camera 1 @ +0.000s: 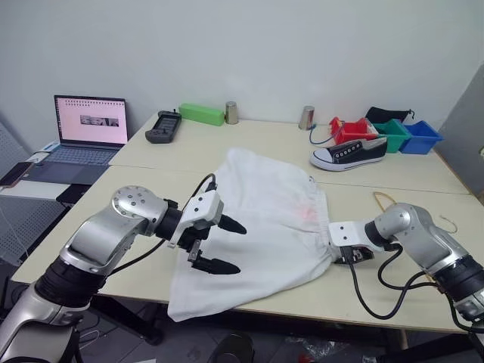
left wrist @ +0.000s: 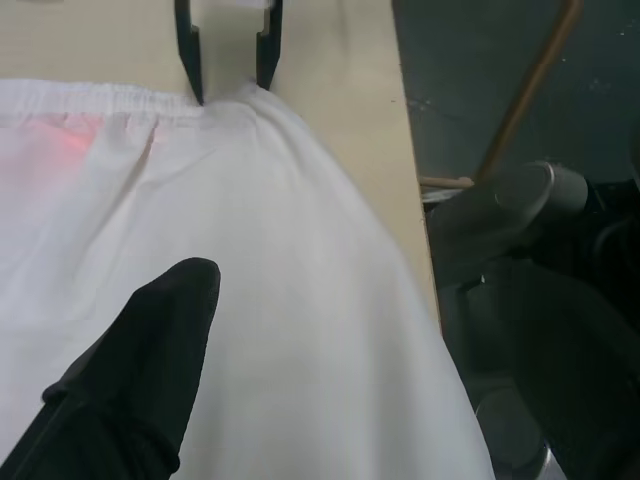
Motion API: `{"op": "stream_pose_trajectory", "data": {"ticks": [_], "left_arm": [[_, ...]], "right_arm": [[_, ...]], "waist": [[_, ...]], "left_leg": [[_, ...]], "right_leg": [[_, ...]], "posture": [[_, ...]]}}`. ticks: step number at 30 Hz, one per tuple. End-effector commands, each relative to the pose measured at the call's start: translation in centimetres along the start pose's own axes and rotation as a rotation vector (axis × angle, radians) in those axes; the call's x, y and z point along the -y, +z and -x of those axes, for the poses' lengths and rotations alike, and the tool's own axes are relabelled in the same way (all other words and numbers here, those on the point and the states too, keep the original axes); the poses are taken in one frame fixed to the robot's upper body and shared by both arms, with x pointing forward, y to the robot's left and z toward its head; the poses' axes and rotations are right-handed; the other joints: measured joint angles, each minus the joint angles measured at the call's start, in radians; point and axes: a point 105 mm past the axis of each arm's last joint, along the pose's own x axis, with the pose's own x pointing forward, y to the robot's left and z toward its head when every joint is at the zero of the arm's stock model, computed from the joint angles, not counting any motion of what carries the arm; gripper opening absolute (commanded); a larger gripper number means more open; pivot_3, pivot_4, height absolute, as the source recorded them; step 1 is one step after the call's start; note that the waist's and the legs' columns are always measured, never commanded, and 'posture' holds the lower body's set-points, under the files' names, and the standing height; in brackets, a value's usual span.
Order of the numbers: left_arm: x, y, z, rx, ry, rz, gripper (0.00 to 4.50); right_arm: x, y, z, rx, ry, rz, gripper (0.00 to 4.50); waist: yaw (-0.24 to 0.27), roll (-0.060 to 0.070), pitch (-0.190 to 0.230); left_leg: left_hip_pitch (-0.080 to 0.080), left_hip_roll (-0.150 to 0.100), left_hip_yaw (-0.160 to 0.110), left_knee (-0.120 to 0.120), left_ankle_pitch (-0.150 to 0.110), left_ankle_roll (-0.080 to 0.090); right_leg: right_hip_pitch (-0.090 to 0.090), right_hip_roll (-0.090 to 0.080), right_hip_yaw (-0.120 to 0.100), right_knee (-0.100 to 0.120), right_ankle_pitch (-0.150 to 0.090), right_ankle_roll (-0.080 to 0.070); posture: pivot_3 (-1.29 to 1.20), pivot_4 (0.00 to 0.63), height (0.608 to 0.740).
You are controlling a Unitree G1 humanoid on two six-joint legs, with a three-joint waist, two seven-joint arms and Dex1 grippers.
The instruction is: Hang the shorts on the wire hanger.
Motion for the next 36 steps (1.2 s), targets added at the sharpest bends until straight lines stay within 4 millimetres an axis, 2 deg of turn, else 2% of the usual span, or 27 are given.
{"op": "stream_pose_trajectory", "data": {"ticks": [1,3,6,11,15,16,19,23,27,30,32,35,36], "left_arm": [[-0.4,1.1,0.7,0.020,0.042,-0.043,4.50],[-0.4,1.0,0.8,0.017,0.045,-0.042,4.50],[-0.2,0.9,0.8,0.011,0.041,-0.040,4.50],[0.1,0.8,0.8,0.005,0.028,-0.041,4.50],[-0.1,0.9,0.5,0.005,0.024,-0.049,4.50],[-0.1,0.9,0.5,0.006,0.022,-0.050,4.50],[0.0,0.8,0.5,0.005,0.016,-0.051,4.50],[0.0,0.8,0.5,0.002,0.011,-0.052,4.50],[0.1,1.0,0.3,0.008,-0.004,-0.054,4.50],[0.3,1.1,0.1,0.013,-0.026,-0.057,4.50],[0.4,1.3,-0.3,0.027,-0.062,-0.063,4.50],[0.5,2.0,-0.9,0.052,-0.096,-0.083,4.50],[0.2,2.4,-1.3,0.068,-0.092,-0.099,4.50]], "right_arm": [[0.2,0.4,0.5,0.010,-0.007,0.010,1.49],[-0.4,0.3,0.7,0.005,0.016,0.019,0.99],[-2.9,0.2,1.2,-0.012,0.114,0.046,0.12],[-6.7,0.9,1.8,0.000,0.250,0.029,0.05],[-7.6,1.9,1.4,0.031,0.267,-0.060,0.05],[-7.7,2.0,1.4,0.034,0.268,-0.076,0.05],[-7.4,2.4,1.3,0.060,0.248,-0.119,0.05],[-7.2,2.6,2.3,0.090,0.249,-0.178,0.88],[-7.3,2.9,4.1,0.108,0.240,-0.212,1.93],[-7.4,3.3,5.5,0.125,0.215,-0.246,2.45],[-6.5,3.5,7.0,0.164,0.137,-0.345,2.93],[-5.5,2.9,8.1,0.192,0.029,-0.476,3.67],[-4.9,2.4,8.3,0.193,-0.029,-0.534,3.67]], "waist": [[0.001,0.000,0.000],[0.005,0.000,0.000],[0.017,0.000,0.000],[0.040,0.000,0.000],[0.045,0.000,0.000],[0.045,0.000,0.000],[0.045,0.000,0.000],[0.045,0.000,0.000],[0.046,0.001,0.000],[0.045,0.001,0.000],[0.043,0.001,0.000],[0.039,0.001,0.000],[0.037,0.001,0.000]], "left_leg": [[0.000,0.000,0.000,0.000,0.000,0.000],[0.000,0.000,0.000,0.000,0.000,0.000],[0.000,0.000,0.000,0.000,0.000,0.000],[-0.001,0.000,-0.003,0.000,-0.001,0.000],[-0.001,-0.001,-0.001,0.000,-0.001,0.000],[-0.001,-0.001,0.000,0.000,-0.001,0.000],[-0.001,-0.001,0.001,0.000,-0.001,0.000],[-0.001,-0.001,0.001,0.000,-0.001,0.000],[-0.001,-0.001,0.001,0.000,-0.001,0.000],[-0.001,-0.001,0.002,0.000,-0.001,0.000],[-0.001,-0.001,0.002,0.000,-0.001,0.000],[-0.001,-0.001,0.002,0.000,-0.001,0.000],[-0.001,-0.001,0.002,0.000,-0.001,0.000]], "right_leg": [[0.000,0.000,0.000,0.000,0.000,0.000],[0.000,0.000,0.000,0.000,0.000,0.000],[0.000,0.000,0.000,0.000,0.000,0.000],[0.001,-0.003,-0.002,-0.002,0.000,0.000],[0.001,-0.002,-0.003,-0.003,-0.001,0.001],[0.000,-0.001,-0.003,-0.003,-0.003,0.006],[0.000,-0.001,-0.003,-0.003,-0.003,0.006],[0.000,0.000,-0.003,-0.003,-0.003,0.006],[0.000,0.000,-0.003,-0.003,-0.003,0.006],[0.000,0.000,-0.003,-0.004,-0.003,0.006],[0.000,0.000,-0.003,-0.004,-0.003,0.006],[0.000,0.000,-0.003,-0.004,-0.003,0.006],[0.001,0.000,-0.003,-0.004,-0.003,0.006]], "posture": [[0.45,0.000,0.740],[0.45,0.000,0.740],[0.45,0.000,0.740],[0.44,0.000,0.740],[0.43,0.000,0.740],[0.43,0.000,0.740],[0.43,0.000,0.740],[0.42,0.000,0.740],[0.41,0.000,0.740],[0.37,0.000,0.740],[0.35,0.000,0.740],[0.32,0.000,0.740],[0.31,0.000,0.740]]}}
